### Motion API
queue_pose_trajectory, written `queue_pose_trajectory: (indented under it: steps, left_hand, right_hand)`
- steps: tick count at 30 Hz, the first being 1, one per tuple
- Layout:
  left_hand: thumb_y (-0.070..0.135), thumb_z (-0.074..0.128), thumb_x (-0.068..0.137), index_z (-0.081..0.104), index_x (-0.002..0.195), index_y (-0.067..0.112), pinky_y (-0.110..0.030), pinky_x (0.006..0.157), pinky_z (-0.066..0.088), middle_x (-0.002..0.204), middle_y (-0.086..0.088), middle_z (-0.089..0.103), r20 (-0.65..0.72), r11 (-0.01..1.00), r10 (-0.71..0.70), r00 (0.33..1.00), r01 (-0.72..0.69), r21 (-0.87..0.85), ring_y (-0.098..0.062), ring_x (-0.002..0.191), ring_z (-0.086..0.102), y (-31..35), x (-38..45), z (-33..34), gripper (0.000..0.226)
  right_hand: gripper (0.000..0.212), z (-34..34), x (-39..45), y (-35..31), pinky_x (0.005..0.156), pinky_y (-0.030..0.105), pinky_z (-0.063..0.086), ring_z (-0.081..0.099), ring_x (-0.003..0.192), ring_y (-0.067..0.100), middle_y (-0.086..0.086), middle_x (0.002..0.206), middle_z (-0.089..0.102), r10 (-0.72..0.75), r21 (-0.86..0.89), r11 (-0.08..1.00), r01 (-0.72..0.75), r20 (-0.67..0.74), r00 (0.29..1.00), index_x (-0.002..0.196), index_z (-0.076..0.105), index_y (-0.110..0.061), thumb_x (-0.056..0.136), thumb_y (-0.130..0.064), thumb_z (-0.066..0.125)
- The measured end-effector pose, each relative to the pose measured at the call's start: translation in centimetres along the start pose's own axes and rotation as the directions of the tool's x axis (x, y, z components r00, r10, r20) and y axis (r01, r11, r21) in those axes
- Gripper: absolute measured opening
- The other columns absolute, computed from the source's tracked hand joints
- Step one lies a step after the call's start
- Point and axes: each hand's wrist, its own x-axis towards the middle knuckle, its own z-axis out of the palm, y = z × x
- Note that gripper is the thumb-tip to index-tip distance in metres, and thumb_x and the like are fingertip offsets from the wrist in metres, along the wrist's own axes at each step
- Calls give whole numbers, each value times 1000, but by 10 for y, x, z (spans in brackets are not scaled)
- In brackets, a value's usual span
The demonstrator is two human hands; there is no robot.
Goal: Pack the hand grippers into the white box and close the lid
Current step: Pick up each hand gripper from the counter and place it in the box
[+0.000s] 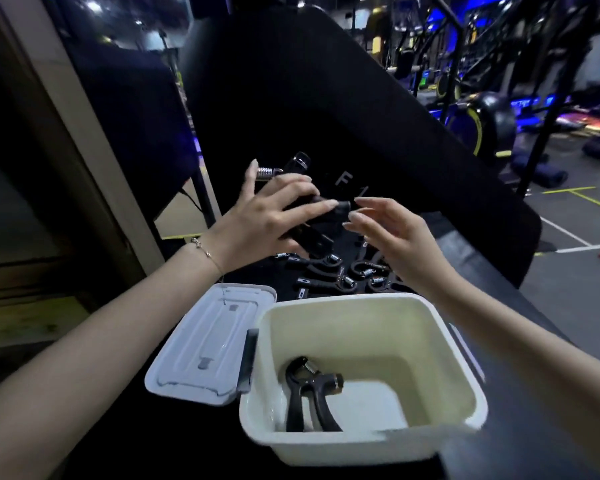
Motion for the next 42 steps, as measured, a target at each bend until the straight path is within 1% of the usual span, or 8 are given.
queue_pose_trajectory:
  steps: [4,12,17,21,26,33,36,42]
  left_hand:
    - [47,74,71,39,138,30,-77,98,20,131,-4,56,-8,996,87,996,-87,-4,-18,130,38,16,-4,-12,78]
    - [39,50,84,39,137,32,-76,99,22,130,2,59,20,986,155,988,-153,-58,-15,128,39,38,-14,-22,54]
    - [59,43,82,42,137,31,-73,103,22,142,4,50,58,986,163,985,-160,-55,-19,140,28,46,-22,-18,61]
    - [73,52,70,41,139,33,-67,110,17,156,7,25,111,952,-76,991,105,-287,-18,148,6,44,-23,-19,81]
    - [74,67,55,18,145,45,-53,118,17,158,21,-8,371,698,-301,878,468,-541,-12,147,-11,56,-22,-19,106]
    - [70,69,59,-1,148,45,-54,111,31,152,27,-25,479,749,-252,841,483,-454,-11,147,-9,79,-17,-16,116]
    - [69,71,59,-5,147,47,-56,110,28,153,24,-26,527,781,-239,816,484,-395,-11,145,-18,83,-14,-16,118]
    - [74,68,58,3,152,32,-53,114,20,160,12,-4,589,895,-135,797,354,-273,-11,144,-23,94,-20,0,121]
  right_hand:
    - [24,-10,-2,-10,76,17,53,65,83,-3,-9,90,71,73,54,996,-75,43,996,109,64,-23,85,-21,64]
    - [26,-14,-32,-13,84,28,55,70,94,22,13,96,74,225,149,951,-269,259,939,105,70,-13,80,-17,68]
    - [20,-11,-47,-7,90,33,53,70,93,21,13,96,74,306,223,908,-356,231,924,104,70,-14,86,-11,62]
    - [28,-4,-59,1,86,28,54,70,95,24,14,99,73,356,378,841,-386,150,922,112,65,-6,85,-10,61]
    - [25,8,-67,4,80,26,57,71,88,21,14,94,74,422,584,719,-377,65,904,109,64,-4,84,-4,61]
    - [21,23,-83,13,83,35,56,71,84,25,10,89,75,469,584,674,-452,135,873,92,65,-13,81,5,62]
    - [24,25,-89,21,83,36,57,71,85,25,10,93,74,499,556,666,-498,164,851,99,64,-10,81,5,63]
    - [38,26,-97,32,75,32,58,71,79,22,14,97,72,590,564,534,-630,286,755,109,59,-2,73,4,67]
